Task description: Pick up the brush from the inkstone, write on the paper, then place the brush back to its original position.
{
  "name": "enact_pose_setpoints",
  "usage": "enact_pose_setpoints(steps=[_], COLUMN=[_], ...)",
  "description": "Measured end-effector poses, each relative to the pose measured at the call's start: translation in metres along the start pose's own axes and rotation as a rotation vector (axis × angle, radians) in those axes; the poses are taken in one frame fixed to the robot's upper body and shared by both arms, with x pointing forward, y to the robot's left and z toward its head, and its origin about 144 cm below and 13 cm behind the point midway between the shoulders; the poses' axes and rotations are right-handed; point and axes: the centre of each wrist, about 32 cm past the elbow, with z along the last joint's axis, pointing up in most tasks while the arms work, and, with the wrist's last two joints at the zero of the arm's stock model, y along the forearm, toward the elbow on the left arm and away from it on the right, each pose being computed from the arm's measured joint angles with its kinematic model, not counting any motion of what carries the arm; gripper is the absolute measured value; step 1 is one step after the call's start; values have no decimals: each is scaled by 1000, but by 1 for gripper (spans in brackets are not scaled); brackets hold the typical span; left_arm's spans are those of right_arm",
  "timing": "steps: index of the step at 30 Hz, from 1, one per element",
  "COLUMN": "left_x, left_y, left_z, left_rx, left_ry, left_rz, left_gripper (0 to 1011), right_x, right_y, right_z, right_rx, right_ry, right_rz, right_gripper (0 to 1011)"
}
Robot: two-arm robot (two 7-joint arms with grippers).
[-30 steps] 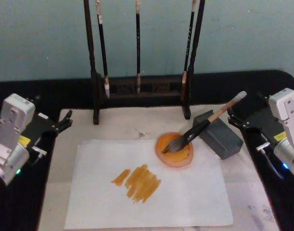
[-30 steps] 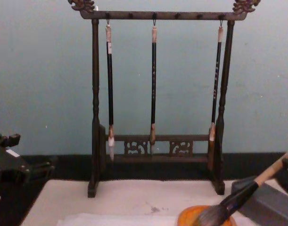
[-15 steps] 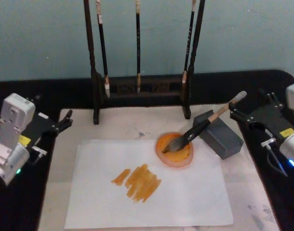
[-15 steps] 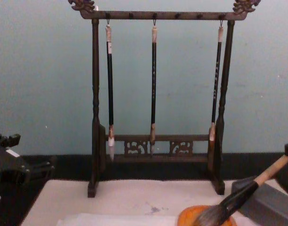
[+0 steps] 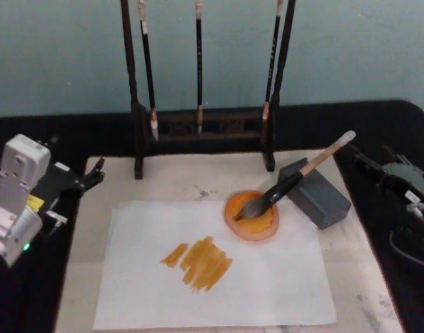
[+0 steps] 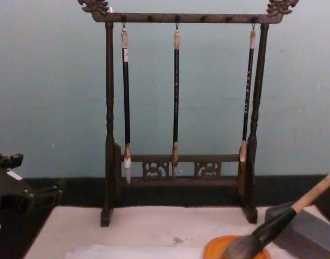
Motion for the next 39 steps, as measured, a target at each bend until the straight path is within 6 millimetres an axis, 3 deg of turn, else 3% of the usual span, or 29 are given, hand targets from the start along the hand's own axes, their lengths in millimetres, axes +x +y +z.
enact_pose_setpoints(steps=[8,14,20,32,39], left_x=[0,0,0,0,0], left_y=[0,0,0,0,0], left_z=[0,0,0,0,0], left_rx=[0,0,0,0,0], left_ry=[0,0,0,0,0], left_rz=[0,0,0,0,0], left_gripper=[1010,1010,1010,1010,1010], right_x=[13,21,28,34,35], right_y=[-8,-1,16,68,82], right_z=[-3,-11,-18,-27,-30], right_rx=[-71,-103,-107,-77,-62], right_ry=[354,517,580,610,613], right_rz=[-24,-33,-28,17,12], right_gripper=[1000,1000,1000,1000,1000])
